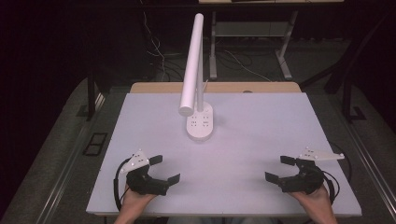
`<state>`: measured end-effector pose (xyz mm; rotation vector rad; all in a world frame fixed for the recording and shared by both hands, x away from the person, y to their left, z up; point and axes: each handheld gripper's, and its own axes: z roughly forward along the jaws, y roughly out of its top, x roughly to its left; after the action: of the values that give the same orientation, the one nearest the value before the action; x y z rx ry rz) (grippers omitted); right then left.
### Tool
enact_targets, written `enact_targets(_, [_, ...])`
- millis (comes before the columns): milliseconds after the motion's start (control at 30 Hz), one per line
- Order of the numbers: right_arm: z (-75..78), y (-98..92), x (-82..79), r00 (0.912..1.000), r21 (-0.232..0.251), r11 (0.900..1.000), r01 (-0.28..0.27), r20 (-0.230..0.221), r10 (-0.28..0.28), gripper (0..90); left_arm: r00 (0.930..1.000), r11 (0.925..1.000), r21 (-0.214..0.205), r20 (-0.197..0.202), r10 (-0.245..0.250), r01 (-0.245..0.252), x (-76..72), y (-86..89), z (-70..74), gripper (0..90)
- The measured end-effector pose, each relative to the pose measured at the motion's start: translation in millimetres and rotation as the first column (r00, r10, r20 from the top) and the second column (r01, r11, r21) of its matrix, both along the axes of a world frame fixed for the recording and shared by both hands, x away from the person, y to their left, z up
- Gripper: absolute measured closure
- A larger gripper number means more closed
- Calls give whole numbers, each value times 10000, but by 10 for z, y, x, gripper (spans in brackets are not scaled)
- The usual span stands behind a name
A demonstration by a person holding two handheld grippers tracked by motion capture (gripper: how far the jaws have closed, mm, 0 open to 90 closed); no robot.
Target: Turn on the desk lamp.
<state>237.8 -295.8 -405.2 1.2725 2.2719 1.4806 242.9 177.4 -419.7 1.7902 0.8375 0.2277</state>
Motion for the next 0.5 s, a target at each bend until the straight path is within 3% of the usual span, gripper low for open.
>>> enact_targets(500, [55,-5,33,9995,-185,9997,-132,-295,126,6,9998,10000,-4,-171,40,-40,2,-2,-18,0])
